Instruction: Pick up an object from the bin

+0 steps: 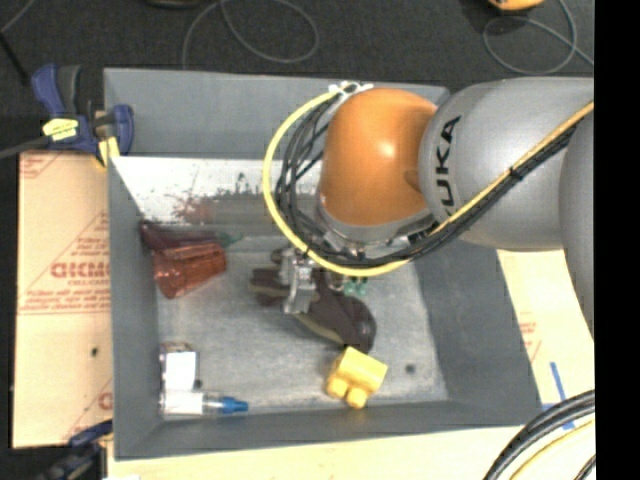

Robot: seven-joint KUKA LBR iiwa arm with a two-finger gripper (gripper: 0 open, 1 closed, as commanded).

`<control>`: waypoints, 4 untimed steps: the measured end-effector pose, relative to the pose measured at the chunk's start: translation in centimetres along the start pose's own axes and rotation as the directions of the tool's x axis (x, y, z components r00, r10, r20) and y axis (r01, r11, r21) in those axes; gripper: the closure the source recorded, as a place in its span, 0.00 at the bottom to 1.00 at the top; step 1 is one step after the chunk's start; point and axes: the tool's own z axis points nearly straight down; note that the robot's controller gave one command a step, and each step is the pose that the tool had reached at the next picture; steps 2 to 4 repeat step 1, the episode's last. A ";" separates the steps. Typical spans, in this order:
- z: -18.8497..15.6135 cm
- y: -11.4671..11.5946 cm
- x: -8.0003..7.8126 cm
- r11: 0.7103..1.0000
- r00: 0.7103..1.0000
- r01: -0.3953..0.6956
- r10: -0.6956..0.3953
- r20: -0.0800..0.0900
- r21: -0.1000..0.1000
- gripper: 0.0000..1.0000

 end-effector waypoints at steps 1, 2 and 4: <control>-7.5 0.9 -0.1 1.000 1.000 -0.008 0.008 0.003 -0.001 1.00; -7.5 0.9 -0.1 1.000 1.000 -0.008 0.008 0.003 -0.001 1.00; -7.5 0.9 -0.1 1.000 1.000 -0.008 0.008 0.003 -0.001 1.00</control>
Offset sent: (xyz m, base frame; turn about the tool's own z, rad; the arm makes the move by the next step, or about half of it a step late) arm 0.0000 0.0000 0.0000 0.0000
